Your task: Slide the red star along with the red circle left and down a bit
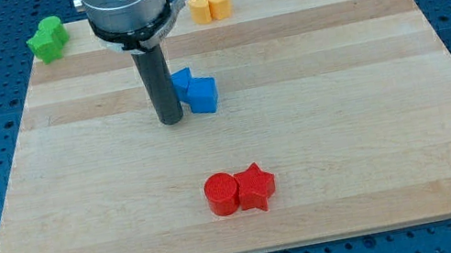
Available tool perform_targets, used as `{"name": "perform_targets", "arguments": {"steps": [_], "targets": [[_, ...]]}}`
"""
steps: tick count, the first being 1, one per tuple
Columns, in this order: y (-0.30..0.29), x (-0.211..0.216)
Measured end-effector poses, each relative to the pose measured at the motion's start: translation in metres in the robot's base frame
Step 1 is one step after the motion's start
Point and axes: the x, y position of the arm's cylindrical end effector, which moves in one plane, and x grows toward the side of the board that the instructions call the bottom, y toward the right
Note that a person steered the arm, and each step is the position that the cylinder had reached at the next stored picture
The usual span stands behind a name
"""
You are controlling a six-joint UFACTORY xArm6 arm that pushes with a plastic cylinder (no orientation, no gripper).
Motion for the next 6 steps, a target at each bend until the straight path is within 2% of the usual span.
{"name": "perform_targets", "arguments": {"steps": [1, 2, 4, 5, 6], "targets": [[0.005, 0.013], [0.053, 0.044], [0.158, 0.044], [0.189, 0.075], [0.231, 0.131]]}}
